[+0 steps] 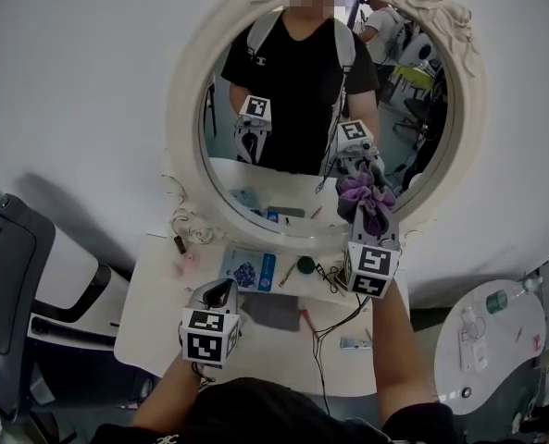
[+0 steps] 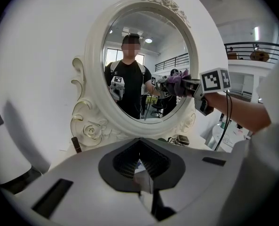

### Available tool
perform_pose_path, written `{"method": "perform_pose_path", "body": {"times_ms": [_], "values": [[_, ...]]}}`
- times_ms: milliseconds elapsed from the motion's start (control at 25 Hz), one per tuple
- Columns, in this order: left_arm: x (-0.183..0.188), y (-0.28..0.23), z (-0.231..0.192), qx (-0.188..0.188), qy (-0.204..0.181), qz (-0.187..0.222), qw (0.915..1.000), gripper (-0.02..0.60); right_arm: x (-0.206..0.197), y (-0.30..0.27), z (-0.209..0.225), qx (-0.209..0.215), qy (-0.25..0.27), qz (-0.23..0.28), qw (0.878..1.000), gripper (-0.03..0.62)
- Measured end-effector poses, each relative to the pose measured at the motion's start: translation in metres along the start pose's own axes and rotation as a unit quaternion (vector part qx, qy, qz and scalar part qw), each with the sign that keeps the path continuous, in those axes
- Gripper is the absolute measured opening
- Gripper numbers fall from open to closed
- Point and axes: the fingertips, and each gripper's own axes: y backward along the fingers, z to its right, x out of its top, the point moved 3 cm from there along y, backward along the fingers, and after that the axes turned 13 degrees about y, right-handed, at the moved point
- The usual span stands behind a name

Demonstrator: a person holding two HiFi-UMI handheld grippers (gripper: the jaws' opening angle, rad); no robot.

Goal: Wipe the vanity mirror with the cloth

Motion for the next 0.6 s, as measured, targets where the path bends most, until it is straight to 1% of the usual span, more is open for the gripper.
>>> {"method": "perform_pose_path", "body": {"times_ms": [160, 360, 480, 600], "values": [[0.000, -0.001, -0.002, 0.004, 0.000, -0.002, 1.0000, 0.006, -0.028, 0.000, -0.024, 0.019, 0.001, -0.039, 0.999, 0.052], [-0.001, -0.001, -0.003, 0.006, -0.005, -0.005, 1.0000, 0.006, -0.054, -0.001, -0.040, 0.040, -0.011, -0.075, 0.996, 0.052], [-0.001, 0.000, -0.001, 0.004, -0.008, -0.005, 0.9999, 0.006, -0.069, -0.001, -0.049, 0.051, -0.019, -0.110, 0.993, 0.052], [-0.003, 0.000, 0.000, 0.001, -0.010, -0.006, 0.9999, 0.006, -0.084, -0.001, -0.058, 0.050, -0.003, -0.150, 0.987, 0.052]]}}
